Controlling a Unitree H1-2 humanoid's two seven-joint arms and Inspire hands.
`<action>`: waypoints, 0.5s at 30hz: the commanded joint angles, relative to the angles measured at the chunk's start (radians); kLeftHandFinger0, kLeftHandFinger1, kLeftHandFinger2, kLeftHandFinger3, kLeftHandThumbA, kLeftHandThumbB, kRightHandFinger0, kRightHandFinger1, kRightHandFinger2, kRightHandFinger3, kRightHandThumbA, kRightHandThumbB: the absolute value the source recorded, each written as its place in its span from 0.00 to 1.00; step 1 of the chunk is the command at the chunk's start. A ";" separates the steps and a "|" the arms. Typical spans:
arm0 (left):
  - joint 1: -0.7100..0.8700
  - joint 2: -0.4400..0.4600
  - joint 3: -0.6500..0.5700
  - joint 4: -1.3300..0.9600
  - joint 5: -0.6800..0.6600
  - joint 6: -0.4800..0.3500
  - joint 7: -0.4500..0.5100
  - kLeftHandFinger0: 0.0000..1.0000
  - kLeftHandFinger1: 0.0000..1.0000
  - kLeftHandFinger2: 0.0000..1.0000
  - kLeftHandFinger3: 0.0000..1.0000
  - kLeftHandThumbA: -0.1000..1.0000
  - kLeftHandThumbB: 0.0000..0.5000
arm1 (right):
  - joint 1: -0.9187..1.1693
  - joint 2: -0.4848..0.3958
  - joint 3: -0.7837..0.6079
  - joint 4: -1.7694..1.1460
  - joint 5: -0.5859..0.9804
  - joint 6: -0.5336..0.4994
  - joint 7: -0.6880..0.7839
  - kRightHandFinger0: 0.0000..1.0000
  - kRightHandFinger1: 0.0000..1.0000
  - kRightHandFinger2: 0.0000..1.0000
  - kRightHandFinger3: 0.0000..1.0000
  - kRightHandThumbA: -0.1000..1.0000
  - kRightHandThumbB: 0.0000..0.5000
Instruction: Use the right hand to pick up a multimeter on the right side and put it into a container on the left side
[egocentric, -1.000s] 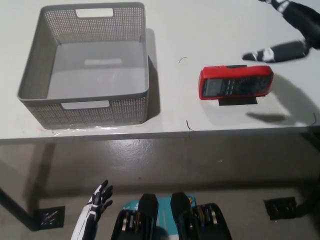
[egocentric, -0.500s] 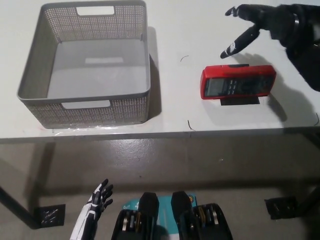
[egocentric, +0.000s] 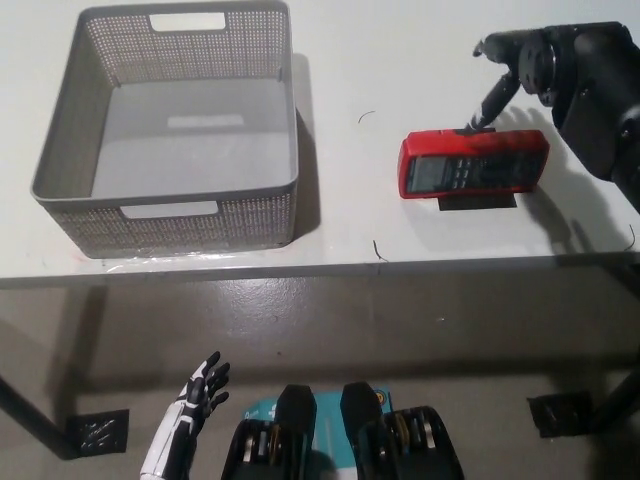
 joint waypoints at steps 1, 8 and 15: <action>-0.006 0.010 0.002 -0.036 -0.010 0.007 -0.013 1.00 1.00 1.00 1.00 1.00 0.90 | -0.087 0.001 0.003 0.026 -0.051 -0.046 -0.026 1.00 1.00 1.00 1.00 1.00 1.00; -0.011 0.011 0.004 -0.032 -0.010 -0.001 -0.017 1.00 1.00 1.00 1.00 1.00 0.90 | -0.100 -0.011 -0.018 0.041 -0.032 -0.085 0.037 1.00 1.00 1.00 1.00 1.00 0.98; -0.013 0.013 0.001 -0.034 0.002 0.006 -0.016 1.00 1.00 1.00 1.00 1.00 0.89 | -0.091 -0.016 -0.051 0.021 -0.012 -0.058 0.081 1.00 1.00 1.00 1.00 1.00 1.00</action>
